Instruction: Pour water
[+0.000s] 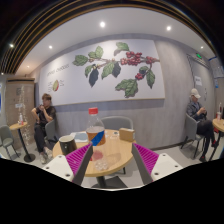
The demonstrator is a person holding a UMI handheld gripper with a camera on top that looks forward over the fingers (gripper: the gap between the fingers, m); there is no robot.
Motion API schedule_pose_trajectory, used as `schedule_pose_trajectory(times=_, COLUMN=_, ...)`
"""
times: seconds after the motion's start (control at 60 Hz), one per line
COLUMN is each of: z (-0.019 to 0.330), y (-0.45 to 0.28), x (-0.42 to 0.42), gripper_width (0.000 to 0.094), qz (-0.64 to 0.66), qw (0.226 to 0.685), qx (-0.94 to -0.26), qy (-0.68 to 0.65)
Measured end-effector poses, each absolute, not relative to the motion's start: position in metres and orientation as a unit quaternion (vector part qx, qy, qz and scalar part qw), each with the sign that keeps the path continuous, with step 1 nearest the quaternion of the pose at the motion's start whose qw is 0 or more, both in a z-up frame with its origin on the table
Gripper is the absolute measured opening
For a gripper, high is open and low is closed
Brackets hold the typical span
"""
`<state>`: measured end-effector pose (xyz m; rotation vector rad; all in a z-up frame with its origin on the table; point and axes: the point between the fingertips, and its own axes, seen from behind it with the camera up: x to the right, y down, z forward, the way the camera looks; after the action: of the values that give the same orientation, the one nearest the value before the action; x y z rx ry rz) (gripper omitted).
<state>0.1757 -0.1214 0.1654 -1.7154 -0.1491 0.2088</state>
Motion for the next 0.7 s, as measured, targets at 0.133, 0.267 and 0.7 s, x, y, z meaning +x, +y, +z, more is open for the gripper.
schedule_pose_trajectory(times=0.133, z=0.155, y=-0.089, x=0.131, gripper_width=0.0831, qz=0.100, qw=0.652, qx=-0.746, qy=-0.086)
schedule_pose_trajectory(times=0.267, z=0.144, y=-0.039, x=0.096, gripper_width=0.0832, qz=0.083, qw=0.669, qx=-0.735, qy=-0.072)
schedule_pose_trajectory(times=0.7, z=0.148, y=0.022, x=0.057, gripper_width=0.0433, qz=0.086, qw=0.698, qx=-0.708, qy=-0.064)
